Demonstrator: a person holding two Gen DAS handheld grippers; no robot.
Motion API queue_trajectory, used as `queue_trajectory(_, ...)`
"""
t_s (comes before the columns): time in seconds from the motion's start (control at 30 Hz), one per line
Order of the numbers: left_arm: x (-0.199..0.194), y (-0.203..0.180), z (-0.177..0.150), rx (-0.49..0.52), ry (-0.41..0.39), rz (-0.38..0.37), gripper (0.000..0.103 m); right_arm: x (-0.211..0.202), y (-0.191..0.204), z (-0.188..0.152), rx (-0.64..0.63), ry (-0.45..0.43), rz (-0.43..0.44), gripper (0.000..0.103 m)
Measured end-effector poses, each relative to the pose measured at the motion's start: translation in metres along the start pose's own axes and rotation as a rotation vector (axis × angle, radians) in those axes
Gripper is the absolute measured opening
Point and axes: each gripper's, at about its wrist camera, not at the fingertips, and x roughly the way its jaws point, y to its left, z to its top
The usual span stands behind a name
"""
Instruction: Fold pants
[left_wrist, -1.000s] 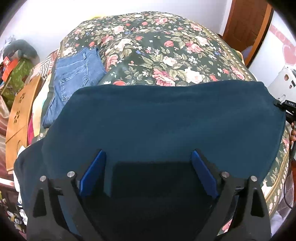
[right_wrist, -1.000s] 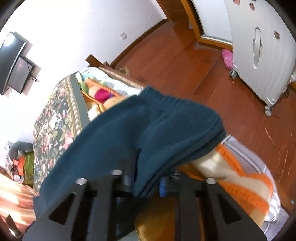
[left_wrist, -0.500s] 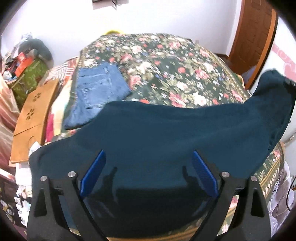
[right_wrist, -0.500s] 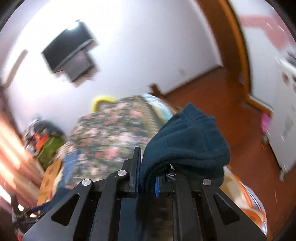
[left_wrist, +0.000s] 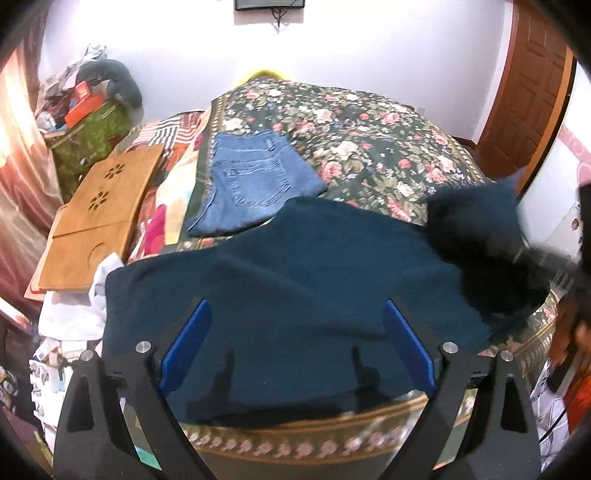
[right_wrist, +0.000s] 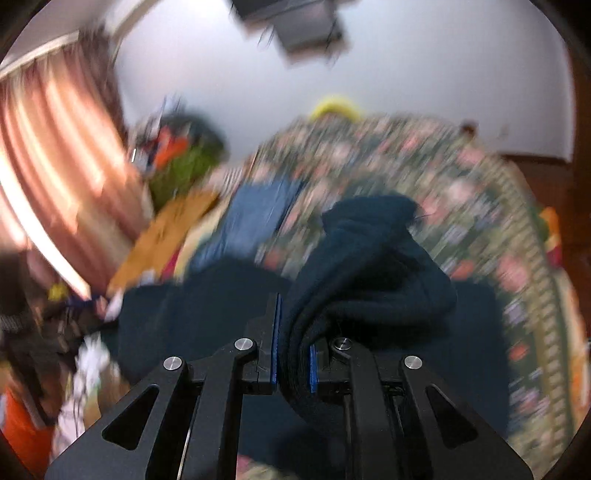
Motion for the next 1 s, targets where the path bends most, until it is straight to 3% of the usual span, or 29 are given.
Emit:
queue_trajectory(0.1, 0.002, 0.008, -0.004, -0.017, 0.015, -0.002, 0.094, 0.022, 0.007, -0.021, -0.014, 0.129, 0.005, 0.017)
queue_trajectory(0.13, 0.003, 0.009, -0.005, -0.022, 0.019, -0.004, 0.094, 0.022, 0.009, -0.023, -0.028, 0.142, -0.068, 0.020)
queue_trajectory(0.3, 0.007, -0.002, 0.005, -0.024, 0.017, -0.030, 0.094, 0.003, 0.015, -0.015, -0.066, 0.133, -0.032, 0.044)
queue_trajectory(0.5, 0.002, -0.042, 0.033, 0.026, -0.024, -0.097, 0.095, -0.047, 0.003, -0.016, -0.092, 0.033, -0.075, 0.044)
queue_trajectory(0.67, 0.012, -0.098, 0.049, 0.111, -0.011, -0.137, 0.101, -0.079, -0.030, -0.018, -0.076, -0.051, -0.226, 0.045)
queue_trajectory(0.83, 0.039, -0.152, 0.043, 0.195, 0.062, -0.157, 0.101, -0.085, -0.080, -0.033, 0.078, -0.026, -0.272, 0.045)
queue_trajectory(1.0, 0.074, -0.194, 0.029, 0.269, 0.145, -0.145, 0.101, -0.074, -0.097, -0.048, 0.133, -0.007, -0.281, 0.045)
